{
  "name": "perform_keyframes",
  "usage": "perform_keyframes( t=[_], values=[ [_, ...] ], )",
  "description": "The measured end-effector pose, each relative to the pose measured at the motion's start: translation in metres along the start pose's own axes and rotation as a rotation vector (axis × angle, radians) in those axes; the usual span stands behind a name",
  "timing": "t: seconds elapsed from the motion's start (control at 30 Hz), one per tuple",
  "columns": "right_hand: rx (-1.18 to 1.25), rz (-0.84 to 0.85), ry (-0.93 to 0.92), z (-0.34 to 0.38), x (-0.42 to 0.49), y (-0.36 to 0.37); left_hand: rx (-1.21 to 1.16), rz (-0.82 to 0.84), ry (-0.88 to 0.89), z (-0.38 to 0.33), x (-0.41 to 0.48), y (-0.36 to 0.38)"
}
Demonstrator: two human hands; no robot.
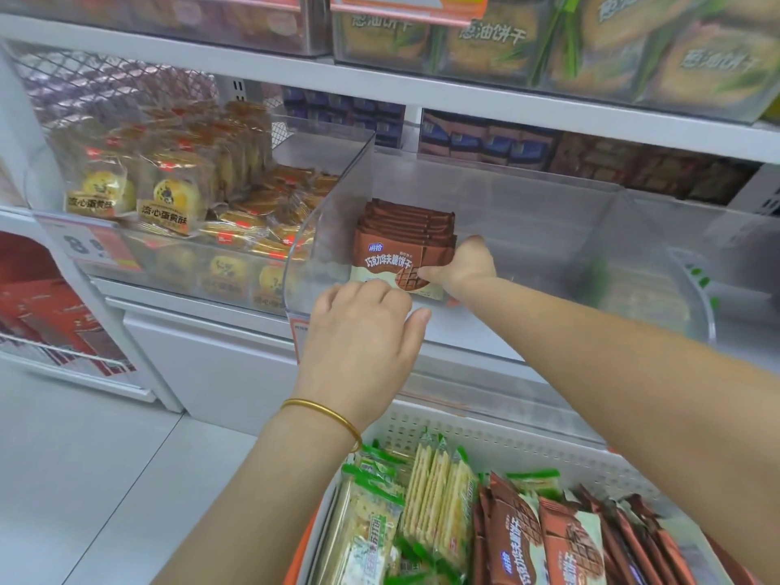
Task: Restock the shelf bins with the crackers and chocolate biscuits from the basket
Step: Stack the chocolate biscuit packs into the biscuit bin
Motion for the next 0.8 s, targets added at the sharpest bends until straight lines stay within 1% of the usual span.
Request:
perform_keyframes(
  t=[0.1,0.2,0.27,0.33,0.4,0.47,0.53,0.6,0.63,0.73,0.77,0.8],
  values=[
    [0.001,-0.024,-0.021,0.004,-0.005,-0.010,0.011,-0.041,0.032,-0.004,-0.002,0.001],
    [0.095,-0.032,-0.100,0.016,-0.024,-0.030,-0.001,-0.137,0.096,-0.016,-0.007,-0.008],
    [0.198,-0.043,-0.197,0.022,-0.058,-0.055,-0.008,-0.250,0.181,-0.032,-0.016,-0.020],
    [0.292,-0.021,-0.303,0.014,-0.111,-0.087,-0.020,-0.338,0.284,-0.055,-0.030,-0.030],
    [0.369,0.045,-0.367,-0.016,-0.164,-0.115,-0.044,-0.334,0.391,-0.079,-0.045,-0.025],
    [0.382,0.128,-0.316,-0.070,-0.199,-0.129,-0.064,-0.257,0.489,-0.105,-0.060,-0.008],
    [0.265,0.209,-0.145,-0.138,-0.211,-0.125,-0.059,-0.147,0.556,-0.127,-0.073,0.016],
    [0.058,0.223,0.025,-0.211,-0.206,-0.112,-0.048,-0.002,0.588,-0.143,-0.086,0.046],
    [-0.068,0.202,0.070,-0.244,-0.199,-0.107,-0.052,0.078,0.591,-0.148,-0.092,0.062],
    [-0.513,0.116,0.073,-0.305,-0.180,-0.096,-0.087,0.291,0.570,-0.156,-0.109,0.102],
    [-0.586,0.118,0.099,-0.318,-0.177,-0.091,-0.072,0.340,0.564,-0.156,-0.113,0.111],
    [-0.596,0.136,0.132,-0.327,-0.173,-0.085,-0.057,0.377,0.561,-0.156,-0.116,0.118]
  ],
)
Point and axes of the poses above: each hand's wrist, its own x-axis towards the middle knuckle, its own y-axis out of the palm, z = x × y, the point moved 7 cm from there along x, towards the middle knuckle, and after that the axes turned 5 degrees about -x, right-handed, at the moved point
